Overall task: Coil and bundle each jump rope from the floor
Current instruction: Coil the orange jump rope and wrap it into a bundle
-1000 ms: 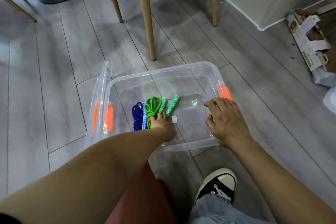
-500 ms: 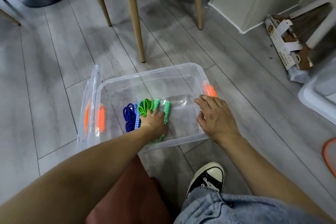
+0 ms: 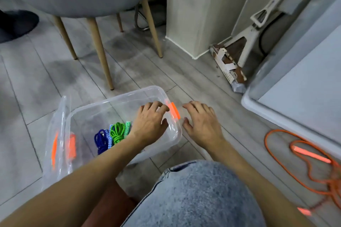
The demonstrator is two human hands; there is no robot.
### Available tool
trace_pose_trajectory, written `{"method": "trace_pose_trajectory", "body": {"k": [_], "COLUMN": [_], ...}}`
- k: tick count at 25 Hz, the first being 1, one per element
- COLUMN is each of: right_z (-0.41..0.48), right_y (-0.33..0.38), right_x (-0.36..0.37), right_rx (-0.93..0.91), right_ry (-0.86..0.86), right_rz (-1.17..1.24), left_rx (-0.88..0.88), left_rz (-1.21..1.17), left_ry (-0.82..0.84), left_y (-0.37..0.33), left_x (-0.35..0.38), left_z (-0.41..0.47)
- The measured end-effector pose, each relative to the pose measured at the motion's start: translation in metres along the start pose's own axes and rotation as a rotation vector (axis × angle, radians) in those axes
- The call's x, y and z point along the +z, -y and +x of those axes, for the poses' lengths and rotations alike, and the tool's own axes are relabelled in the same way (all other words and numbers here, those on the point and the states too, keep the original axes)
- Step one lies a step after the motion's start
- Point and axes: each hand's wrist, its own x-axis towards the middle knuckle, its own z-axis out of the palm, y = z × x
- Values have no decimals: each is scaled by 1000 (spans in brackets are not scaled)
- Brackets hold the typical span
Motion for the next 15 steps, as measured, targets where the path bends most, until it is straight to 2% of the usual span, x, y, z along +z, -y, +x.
{"method": "trace_pose_trajectory", "body": {"k": [4, 11, 15], "right_z": [-28, -95, -139], "right_y": [-20, -55, -82], "right_x": [-66, -191, -243], "right_rx": [90, 303, 409], "right_ry": [-86, -215, -281], "right_rz": [-60, -163, -222], "left_rx": [127, 404, 557], "left_rz": [-45, -59, -43], "left_ry": [-65, -70, -103], "left_y": [-58, -176, -240], "left_x": [-50, -135, -160], "left_z": [12, 29, 30]}}
